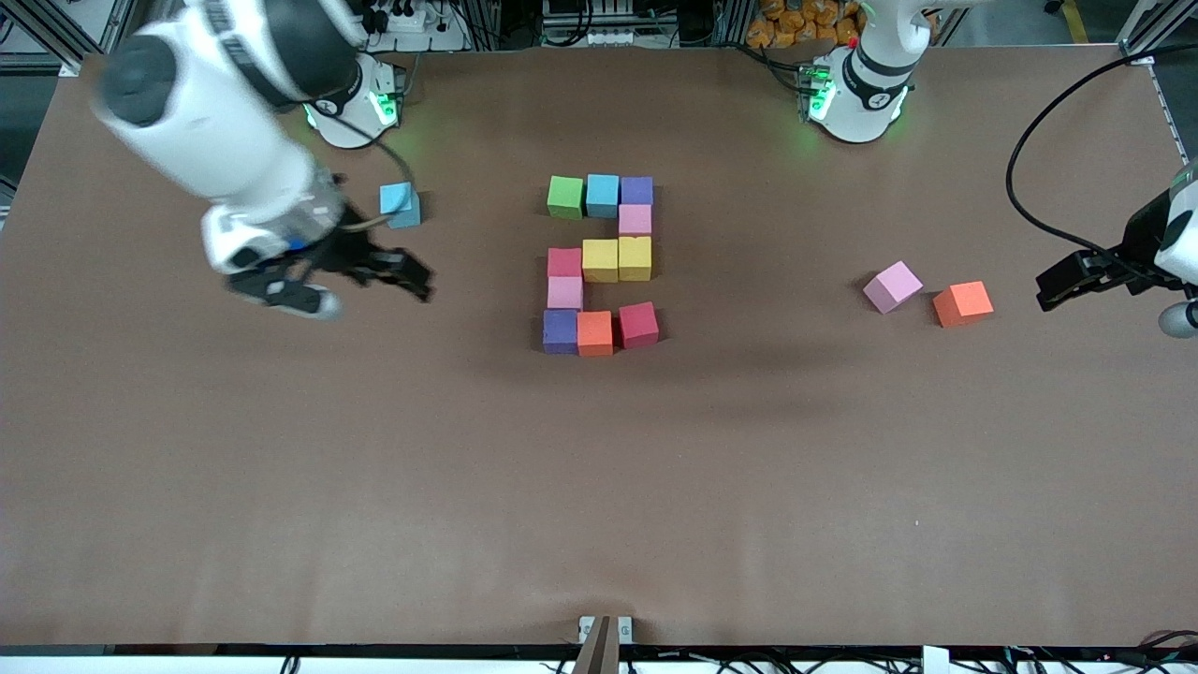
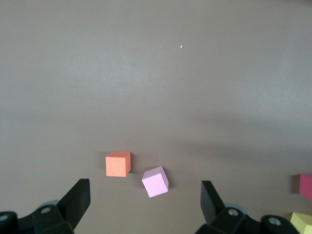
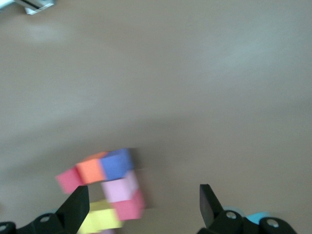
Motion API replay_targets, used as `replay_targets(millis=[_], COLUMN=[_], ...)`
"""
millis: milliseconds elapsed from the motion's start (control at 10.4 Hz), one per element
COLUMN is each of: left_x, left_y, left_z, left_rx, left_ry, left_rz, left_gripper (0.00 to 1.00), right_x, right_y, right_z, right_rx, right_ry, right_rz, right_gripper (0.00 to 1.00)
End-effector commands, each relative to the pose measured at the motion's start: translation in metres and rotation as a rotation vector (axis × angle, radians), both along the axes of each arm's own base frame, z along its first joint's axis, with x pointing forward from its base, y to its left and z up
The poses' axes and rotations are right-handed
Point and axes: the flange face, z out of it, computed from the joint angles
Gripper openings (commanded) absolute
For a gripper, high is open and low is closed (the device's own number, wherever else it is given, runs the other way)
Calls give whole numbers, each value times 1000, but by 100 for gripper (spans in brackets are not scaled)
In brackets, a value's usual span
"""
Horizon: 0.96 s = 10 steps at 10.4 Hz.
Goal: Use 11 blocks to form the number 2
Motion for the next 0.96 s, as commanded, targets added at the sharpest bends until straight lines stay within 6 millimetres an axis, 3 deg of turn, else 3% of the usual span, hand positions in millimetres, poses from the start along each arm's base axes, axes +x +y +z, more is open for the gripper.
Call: replay_targets(millis=[0, 288, 479, 671, 863], left_x=[-20, -28, -29, -31, -30], left_y=[10, 7, -1, -7, -9], left_z=[7, 10, 12, 9, 9], left_rx=[-28, -41, -98, -98, -95], left_ry=[22, 29, 26, 36, 41], left_rz=[-69, -62, -74, -106, -116], left_gripper=[100, 100, 100, 100, 100], right_x=[-6, -11, -22, -28, -37], right_y=[-84, -175, -199, -214, -210], right_z=[23, 58, 67, 96, 124], right_rx=[-82, -150, -146, -147, -148], right_ry=[-42, -51, -8, -4, -12], right_rz=[153, 235, 124, 105, 174], right_gripper=[100, 100, 100, 100, 100])
